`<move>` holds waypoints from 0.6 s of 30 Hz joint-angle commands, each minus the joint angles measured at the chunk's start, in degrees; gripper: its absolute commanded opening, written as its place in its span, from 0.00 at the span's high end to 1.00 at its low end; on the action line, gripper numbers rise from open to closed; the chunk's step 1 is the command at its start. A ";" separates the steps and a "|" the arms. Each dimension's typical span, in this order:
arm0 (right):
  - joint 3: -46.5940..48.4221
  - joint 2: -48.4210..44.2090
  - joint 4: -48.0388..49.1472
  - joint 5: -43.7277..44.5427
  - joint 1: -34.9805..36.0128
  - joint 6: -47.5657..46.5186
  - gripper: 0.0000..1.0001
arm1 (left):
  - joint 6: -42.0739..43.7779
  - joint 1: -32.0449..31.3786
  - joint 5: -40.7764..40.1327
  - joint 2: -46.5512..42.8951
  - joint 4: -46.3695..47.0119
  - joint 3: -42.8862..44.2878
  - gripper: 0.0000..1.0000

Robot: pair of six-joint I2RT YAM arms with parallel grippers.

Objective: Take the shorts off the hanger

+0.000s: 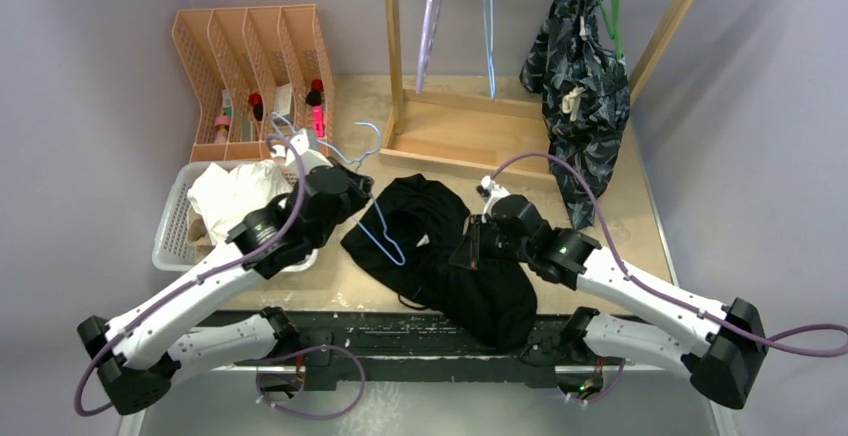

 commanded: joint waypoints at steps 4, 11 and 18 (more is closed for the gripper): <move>13.84 0.65 4.23 5.75 0.05 -3.51 1.00 | -1.00 0.14 -10.39 -9.05 -7.42 3.04 1.00; 38.59 14.40 1.23 7.47 1.43 -12.69 1.00 | -2.67 0.15 -12.09 -13.10 -10.39 3.39 1.00; 41.58 23.31 -2.83 10.47 2.33 -15.41 0.98 | -3.69 0.13 -13.19 -14.42 -11.54 3.52 1.00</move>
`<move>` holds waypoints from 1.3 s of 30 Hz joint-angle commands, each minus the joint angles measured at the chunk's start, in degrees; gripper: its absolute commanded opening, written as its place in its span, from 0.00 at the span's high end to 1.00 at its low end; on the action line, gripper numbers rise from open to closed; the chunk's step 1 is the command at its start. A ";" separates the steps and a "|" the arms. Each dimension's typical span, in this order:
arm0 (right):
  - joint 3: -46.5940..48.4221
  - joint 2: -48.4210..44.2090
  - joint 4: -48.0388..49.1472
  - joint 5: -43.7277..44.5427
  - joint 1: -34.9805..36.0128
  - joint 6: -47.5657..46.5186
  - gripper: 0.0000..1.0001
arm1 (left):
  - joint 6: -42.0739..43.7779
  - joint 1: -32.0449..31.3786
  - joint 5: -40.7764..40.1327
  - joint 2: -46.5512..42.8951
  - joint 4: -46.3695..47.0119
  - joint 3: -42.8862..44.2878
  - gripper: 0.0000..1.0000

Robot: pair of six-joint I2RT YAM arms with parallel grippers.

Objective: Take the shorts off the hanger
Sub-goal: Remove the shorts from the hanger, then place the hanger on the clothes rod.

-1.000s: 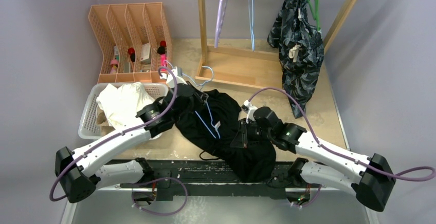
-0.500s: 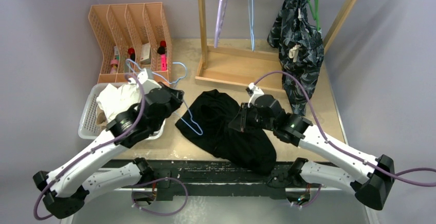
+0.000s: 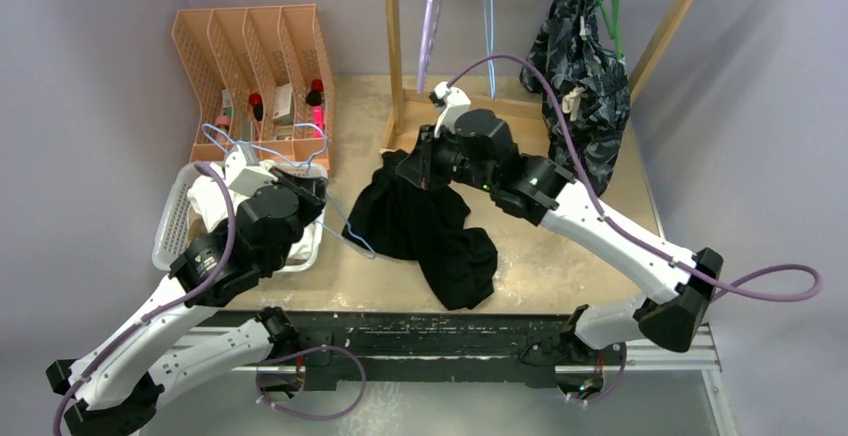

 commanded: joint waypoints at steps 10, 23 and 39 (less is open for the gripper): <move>-22.96 -4.35 -8.43 6.15 1.18 6.15 0.91 | -2.23 0.13 2.39 0.89 1.90 -0.32 1.00; -41.14 -38.09 -0.93 -0.30 1.77 14.47 0.36 | -4.11 0.13 12.67 6.46 11.73 -3.57 1.00; -52.17 -39.98 16.96 -13.02 1.75 7.70 0.28 | -22.82 0.15 19.91 8.58 18.12 -11.18 1.00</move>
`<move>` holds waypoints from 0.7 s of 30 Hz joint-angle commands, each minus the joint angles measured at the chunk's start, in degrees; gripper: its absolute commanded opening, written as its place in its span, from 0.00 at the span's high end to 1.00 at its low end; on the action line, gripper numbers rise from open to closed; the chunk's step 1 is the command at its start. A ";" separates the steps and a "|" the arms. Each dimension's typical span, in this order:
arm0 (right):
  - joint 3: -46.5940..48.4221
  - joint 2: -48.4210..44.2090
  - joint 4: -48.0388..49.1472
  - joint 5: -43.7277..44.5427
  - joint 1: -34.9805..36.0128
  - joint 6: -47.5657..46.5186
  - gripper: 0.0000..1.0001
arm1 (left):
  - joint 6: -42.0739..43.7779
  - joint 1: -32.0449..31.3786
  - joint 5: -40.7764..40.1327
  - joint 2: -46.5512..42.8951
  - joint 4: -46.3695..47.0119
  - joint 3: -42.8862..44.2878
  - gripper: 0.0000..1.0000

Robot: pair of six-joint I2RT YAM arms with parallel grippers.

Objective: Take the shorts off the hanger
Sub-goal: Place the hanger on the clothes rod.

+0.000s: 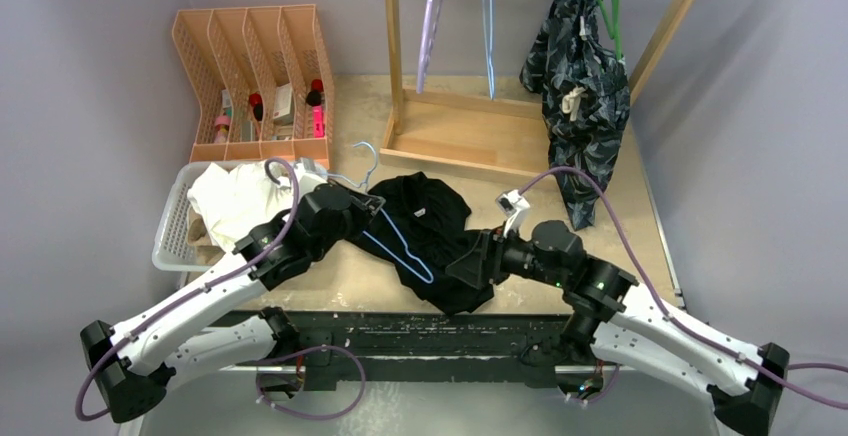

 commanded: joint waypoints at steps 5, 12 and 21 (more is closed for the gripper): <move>-3.18 5.45 18.80 -10.23 0.18 -6.15 0.28 | -10.71 0.17 6.05 1.60 7.02 -0.54 1.00; -1.81 7.60 16.61 -6.78 0.31 -12.81 0.31 | -13.19 0.17 6.68 2.16 5.76 2.00 1.00; 2.46 14.09 12.87 -6.60 0.45 -19.92 0.44 | -13.58 0.18 7.31 2.52 6.85 2.15 1.00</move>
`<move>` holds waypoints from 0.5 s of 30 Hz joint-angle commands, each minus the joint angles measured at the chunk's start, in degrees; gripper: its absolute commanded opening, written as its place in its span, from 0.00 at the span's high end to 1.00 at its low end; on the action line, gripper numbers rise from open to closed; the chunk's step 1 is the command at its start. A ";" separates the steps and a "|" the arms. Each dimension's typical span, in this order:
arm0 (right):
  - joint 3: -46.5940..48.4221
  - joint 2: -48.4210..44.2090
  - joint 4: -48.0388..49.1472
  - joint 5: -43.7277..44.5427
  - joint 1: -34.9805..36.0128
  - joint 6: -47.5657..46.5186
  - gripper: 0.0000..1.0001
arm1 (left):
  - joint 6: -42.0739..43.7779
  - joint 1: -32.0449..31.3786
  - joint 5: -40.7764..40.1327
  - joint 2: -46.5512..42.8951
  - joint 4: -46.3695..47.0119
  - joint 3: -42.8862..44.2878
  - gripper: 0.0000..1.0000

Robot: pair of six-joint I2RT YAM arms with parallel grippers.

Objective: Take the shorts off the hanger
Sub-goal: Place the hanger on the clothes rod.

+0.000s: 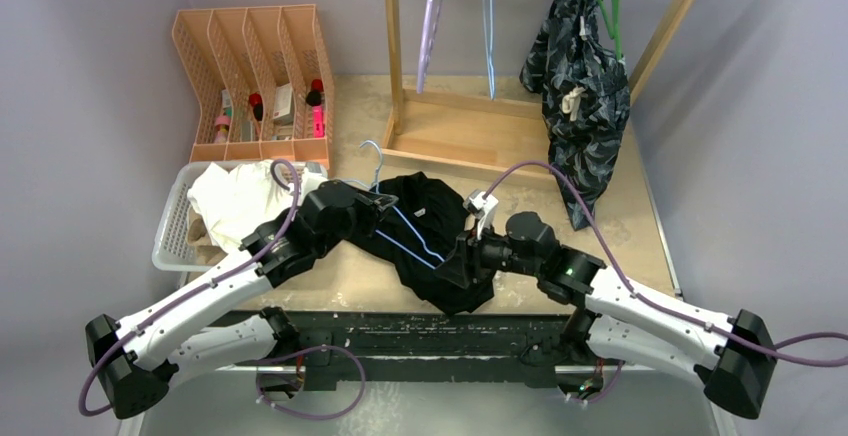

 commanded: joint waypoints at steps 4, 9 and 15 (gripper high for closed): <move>4.98 3.81 2.26 -2.86 0.73 -6.28 0.48 | -1.43 0.13 2.81 1.03 5.64 1.46 1.00; 6.05 6.98 -0.11 -4.56 1.78 -7.63 0.54 | -1.13 0.14 3.50 1.97 6.75 1.61 1.00; 5.43 5.83 -1.52 -1.76 2.41 -7.66 0.81 | -0.54 0.19 1.75 1.00 6.32 1.95 1.00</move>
